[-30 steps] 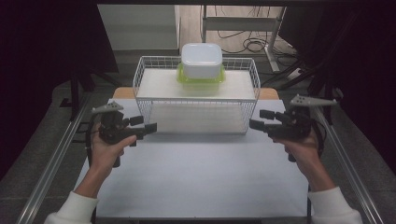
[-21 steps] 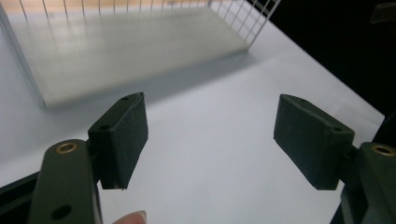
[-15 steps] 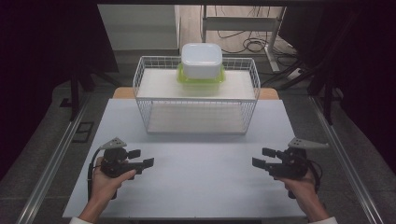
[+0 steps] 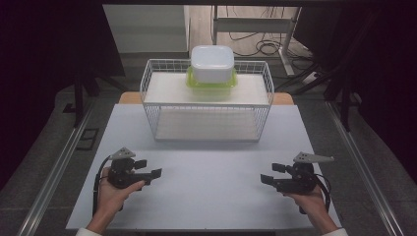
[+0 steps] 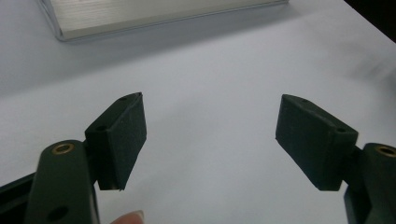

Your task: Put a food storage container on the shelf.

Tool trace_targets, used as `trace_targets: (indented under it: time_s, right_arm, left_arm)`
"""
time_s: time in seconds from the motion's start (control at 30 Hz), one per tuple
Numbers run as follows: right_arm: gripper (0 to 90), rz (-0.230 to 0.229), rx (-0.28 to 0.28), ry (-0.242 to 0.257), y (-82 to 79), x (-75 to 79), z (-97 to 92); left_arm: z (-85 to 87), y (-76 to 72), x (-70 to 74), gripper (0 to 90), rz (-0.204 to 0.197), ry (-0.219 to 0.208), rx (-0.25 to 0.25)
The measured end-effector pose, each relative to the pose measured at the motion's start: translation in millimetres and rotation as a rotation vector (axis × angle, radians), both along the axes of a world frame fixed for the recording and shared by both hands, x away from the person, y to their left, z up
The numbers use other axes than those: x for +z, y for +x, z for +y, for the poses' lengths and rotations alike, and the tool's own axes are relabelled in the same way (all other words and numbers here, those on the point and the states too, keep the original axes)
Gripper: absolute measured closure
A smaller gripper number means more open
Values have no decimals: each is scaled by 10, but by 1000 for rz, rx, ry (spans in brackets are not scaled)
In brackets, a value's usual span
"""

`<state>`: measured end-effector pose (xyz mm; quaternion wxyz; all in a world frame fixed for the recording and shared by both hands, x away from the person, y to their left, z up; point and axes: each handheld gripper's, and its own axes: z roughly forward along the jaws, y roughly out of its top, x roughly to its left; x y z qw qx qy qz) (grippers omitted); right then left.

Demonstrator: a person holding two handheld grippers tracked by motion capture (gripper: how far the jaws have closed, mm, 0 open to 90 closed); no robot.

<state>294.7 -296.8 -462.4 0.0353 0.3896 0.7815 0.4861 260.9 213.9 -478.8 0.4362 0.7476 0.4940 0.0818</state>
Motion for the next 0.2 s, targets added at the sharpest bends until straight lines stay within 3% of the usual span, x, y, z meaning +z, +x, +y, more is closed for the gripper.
trace_targets:
  time_s: [0.2]
  right_arm:
    - [173,-41,-18,12,-28,16,-14]
  left_arm:
    - [4,6,-1,232,-5,3,8]
